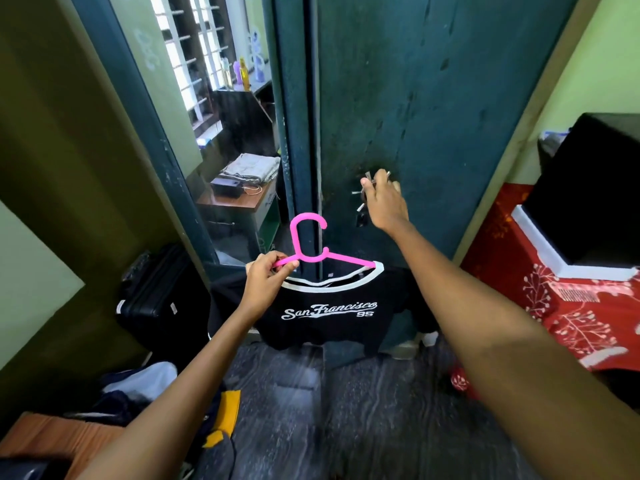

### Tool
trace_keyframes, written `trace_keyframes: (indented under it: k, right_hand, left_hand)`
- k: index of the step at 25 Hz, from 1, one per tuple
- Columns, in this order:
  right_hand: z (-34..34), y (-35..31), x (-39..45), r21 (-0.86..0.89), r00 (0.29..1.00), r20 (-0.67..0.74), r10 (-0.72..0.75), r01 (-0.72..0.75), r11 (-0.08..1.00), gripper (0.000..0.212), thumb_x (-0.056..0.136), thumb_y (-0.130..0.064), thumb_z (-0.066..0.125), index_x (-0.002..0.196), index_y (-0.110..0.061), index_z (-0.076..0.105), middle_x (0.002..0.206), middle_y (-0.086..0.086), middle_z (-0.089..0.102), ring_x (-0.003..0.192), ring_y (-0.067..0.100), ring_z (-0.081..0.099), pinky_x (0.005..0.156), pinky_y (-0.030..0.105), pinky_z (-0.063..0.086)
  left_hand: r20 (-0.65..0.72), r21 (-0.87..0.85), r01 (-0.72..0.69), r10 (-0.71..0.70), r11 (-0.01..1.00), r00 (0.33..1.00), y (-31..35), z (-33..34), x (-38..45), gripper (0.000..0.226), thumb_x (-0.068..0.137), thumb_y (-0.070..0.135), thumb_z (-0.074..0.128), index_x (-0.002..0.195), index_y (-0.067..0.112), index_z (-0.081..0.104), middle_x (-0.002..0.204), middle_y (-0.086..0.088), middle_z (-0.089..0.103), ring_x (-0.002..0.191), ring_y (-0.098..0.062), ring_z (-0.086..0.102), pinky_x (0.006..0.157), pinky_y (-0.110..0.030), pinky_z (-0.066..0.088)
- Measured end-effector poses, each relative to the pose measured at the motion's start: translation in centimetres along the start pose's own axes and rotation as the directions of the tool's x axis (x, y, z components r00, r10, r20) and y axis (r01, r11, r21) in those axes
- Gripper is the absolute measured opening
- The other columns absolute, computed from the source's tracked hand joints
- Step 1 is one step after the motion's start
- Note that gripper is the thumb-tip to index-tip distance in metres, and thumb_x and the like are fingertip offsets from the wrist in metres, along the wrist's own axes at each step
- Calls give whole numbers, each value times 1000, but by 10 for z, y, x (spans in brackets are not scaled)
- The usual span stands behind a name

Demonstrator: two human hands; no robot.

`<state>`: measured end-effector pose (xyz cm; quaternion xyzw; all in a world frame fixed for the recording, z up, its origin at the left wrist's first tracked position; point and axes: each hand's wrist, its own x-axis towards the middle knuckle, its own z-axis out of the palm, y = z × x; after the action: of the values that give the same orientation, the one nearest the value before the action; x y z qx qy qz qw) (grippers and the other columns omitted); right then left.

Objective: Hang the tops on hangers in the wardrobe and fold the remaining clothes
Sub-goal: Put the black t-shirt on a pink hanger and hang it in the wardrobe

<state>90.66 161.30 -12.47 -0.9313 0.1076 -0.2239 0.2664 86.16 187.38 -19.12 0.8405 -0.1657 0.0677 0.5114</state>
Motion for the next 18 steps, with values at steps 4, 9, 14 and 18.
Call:
trace_keyframes:
  k: [4, 9, 14, 18]
  right_hand:
    - [-28, 16, -45, -20, 998, -26, 51, -51, 998, 35, 101, -35, 29, 115, -7, 45, 124, 17, 51, 118, 33, 39, 94, 45, 33]
    - [-54, 15, -117, 113, 959, -204, 195, -175, 978, 50, 98, -40, 35, 138, -10, 37, 146, 14, 31, 138, 27, 22, 111, 44, 20]
    - [-78, 2, -186, 267, 868, -460, 186, -65, 962, 83, 83, -61, 34, 140, 0, 33, 144, 18, 36, 136, 28, 29, 112, 34, 19]
    - [-110, -3, -206, 349, 782, -518, 346, -177, 920, 60, 85, -33, 65, 131, -1, 44, 126, 17, 57, 115, 27, 54, 96, 30, 40]
  left_hand:
    - [5, -39, -22, 22, 999, 1000, 9, -12, -41, 7, 85, 16, 67, 80, 13, 62, 65, 11, 49, 68, -6, 42, 72, -30, 35]
    - [25, -44, -3, 4, 999, 1000, 3, -23, -92, 7, 85, 21, 67, 80, 17, 63, 65, 13, 49, 68, -9, 43, 80, -39, 38]
    - [76, -39, -18, 21, 999, 997, 4, -32, -115, 10, 85, 21, 67, 80, 14, 64, 64, 9, 49, 69, -13, 42, 83, -45, 39]
    - [79, -46, -52, 56, 998, 995, 13, -46, -121, 9, 85, 22, 68, 80, 15, 65, 64, 7, 48, 71, -18, 44, 83, -47, 39]
